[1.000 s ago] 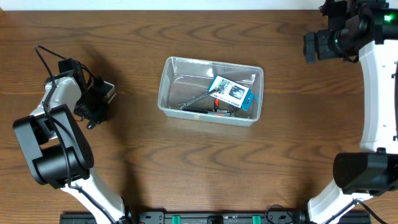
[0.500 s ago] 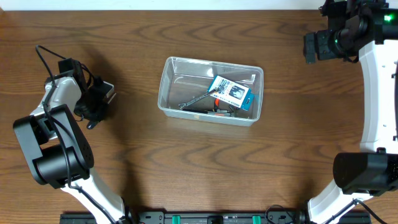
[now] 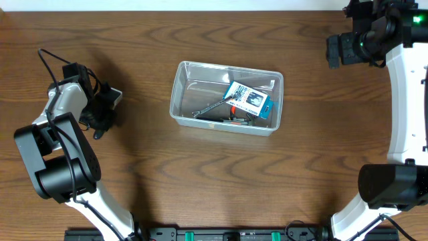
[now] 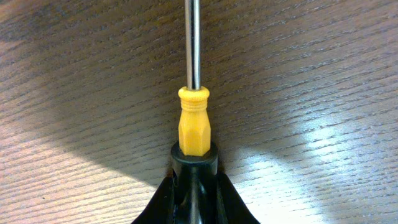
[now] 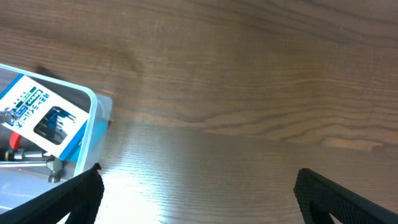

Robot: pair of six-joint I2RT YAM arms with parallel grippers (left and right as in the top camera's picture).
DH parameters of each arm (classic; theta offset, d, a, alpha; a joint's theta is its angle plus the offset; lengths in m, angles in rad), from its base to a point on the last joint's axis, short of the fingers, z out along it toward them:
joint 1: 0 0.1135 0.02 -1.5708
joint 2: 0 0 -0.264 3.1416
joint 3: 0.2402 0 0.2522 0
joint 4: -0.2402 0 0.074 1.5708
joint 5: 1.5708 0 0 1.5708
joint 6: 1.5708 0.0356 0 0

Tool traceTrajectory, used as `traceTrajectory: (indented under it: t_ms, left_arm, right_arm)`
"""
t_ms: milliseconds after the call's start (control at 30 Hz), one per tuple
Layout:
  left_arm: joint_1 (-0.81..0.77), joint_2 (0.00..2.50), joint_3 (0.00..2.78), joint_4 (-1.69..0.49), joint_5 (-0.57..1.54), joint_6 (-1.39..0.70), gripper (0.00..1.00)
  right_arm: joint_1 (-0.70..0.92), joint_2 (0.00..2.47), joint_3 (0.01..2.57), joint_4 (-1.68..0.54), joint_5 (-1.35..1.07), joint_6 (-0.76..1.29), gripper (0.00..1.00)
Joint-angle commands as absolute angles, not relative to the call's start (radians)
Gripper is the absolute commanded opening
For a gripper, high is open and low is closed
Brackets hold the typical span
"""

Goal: Pack container
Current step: 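Lower the left gripper and grasp the yellow-handled screwdriver, then carry the screwdriver with the left gripper over the container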

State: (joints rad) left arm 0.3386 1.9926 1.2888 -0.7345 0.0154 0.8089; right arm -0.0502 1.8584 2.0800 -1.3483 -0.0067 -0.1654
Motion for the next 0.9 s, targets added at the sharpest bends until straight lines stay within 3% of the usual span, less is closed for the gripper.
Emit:
traceTrajectory:
  t_ms: [0, 567, 867]
  left_arm:
    - [0.343, 2.02, 1.252, -0.741, 0.033, 0.807, 0.07]
    - [0.325, 1.893, 1.338, -0.747, 0.033, 0.719, 0.06]
    - [0.152, 1.702, 1.484, -0.946, 0.033, 0.721, 0.06]
  right_arm:
    - [-0.056, 1.871, 2.079, -1.35, 0.0, -0.174, 0.99]
    - [-0.056, 1.871, 2.079, -1.35, 0.0, -0.174, 0.99]
    - [-0.056, 1.871, 2.079, -1.35, 0.0, -0.173, 0.99]
